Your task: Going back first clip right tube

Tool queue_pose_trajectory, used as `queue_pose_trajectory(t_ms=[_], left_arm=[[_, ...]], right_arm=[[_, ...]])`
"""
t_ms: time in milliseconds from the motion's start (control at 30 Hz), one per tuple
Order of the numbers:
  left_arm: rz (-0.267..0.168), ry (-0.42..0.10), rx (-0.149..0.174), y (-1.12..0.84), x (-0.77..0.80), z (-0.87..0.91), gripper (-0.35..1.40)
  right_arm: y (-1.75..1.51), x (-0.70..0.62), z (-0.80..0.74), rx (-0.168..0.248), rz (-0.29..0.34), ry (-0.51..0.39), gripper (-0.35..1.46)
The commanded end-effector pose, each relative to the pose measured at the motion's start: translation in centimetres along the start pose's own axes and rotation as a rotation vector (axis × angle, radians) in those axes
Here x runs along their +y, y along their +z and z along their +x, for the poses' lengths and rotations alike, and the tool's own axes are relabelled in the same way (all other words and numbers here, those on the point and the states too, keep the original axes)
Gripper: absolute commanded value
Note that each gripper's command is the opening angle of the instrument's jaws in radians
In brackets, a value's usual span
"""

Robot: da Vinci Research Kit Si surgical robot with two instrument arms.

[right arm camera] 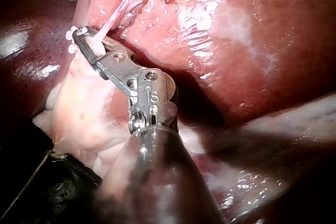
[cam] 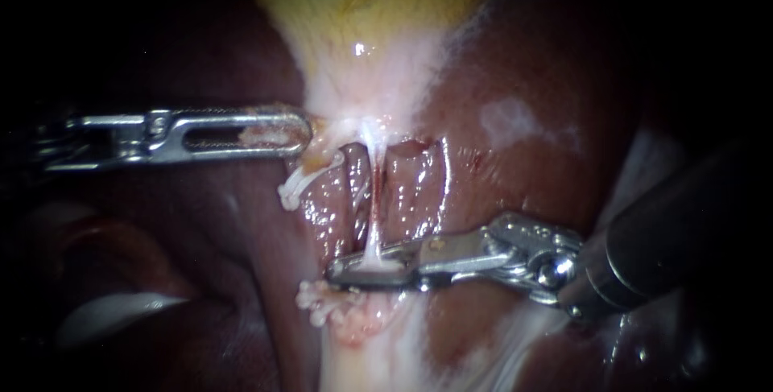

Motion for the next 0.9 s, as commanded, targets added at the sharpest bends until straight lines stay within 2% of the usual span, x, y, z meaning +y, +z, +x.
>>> queue_pose_trajectory(t_ms=[33,233,267,300,367,400,433,500,900], left_arm=[[0.0,0.0,0.0,0.0,-0.01,0.0,-0.35],[-0.001,0.0,0.0,0.0,-0.01,0.0,-0.35],[-0.001,0.0,0.0,0.0,-0.01,0.0,-0.35],[-0.001,0.001,0.0,0.0,-0.01,0.0,-0.35],[-0.001,0.001,-0.001,0.0,-0.01,0.0,-0.35],[-0.001,0.001,-0.001,0.0,-0.01,0.01,-0.35],[-0.001,0.001,-0.001,0.0,-0.01,0.01,-0.35],[-0.001,0.001,-0.001,0.0,-0.01,0.01,-0.35],[-0.001,0.001,-0.001,0.01,-0.01,0.02,-0.35]], right_arm=[[0.0,0.0,0.0,0.0,0.0,0.001,-0.35],[0.0,0.0,0.0,0.0,0.001,0.001,-0.35],[0.0,-0.01,0.0,-0.001,0.001,0.001,-0.28],[0.01,-0.02,0.0,-0.001,0.002,0.001,-0.11],[0.02,-0.03,0.0,-0.003,0.001,-0.064,0.31],[0.04,-0.02,0.02,-0.004,0.002,-0.087,0.42],[0.06,-0.01,0.02,-0.003,-0.005,-0.099,0.46],[0.1,0.01,0.03,0.003,-0.046,-0.128,0.5],[0.03,0.07,0.0,-0.003,-0.047,-0.217,0.5]])
